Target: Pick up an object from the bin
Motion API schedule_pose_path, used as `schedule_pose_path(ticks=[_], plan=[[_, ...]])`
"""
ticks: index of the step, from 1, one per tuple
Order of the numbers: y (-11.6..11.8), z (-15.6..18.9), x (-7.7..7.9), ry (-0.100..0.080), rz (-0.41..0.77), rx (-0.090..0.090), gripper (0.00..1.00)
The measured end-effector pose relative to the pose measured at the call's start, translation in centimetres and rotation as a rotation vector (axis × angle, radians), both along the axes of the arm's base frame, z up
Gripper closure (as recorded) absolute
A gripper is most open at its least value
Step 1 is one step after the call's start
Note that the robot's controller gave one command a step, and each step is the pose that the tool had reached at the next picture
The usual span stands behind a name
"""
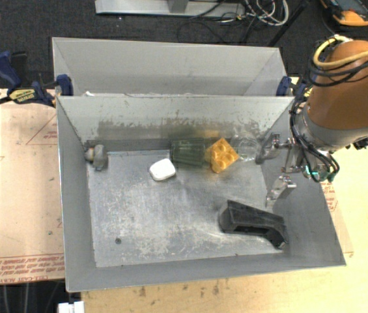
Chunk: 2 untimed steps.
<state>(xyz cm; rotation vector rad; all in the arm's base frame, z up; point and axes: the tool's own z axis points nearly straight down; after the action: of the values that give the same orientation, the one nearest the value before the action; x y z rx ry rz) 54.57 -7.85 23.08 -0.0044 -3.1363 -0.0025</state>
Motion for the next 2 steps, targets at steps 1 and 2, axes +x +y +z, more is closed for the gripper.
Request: schedule_pose_path(ticks=[1,2], plan=[[0.0,0.3,0.1,-0.007,0.003,-0.001,0.00],[0.3,-6.7,-2.3,-0.011,-0.032,-0.001,0.00]])
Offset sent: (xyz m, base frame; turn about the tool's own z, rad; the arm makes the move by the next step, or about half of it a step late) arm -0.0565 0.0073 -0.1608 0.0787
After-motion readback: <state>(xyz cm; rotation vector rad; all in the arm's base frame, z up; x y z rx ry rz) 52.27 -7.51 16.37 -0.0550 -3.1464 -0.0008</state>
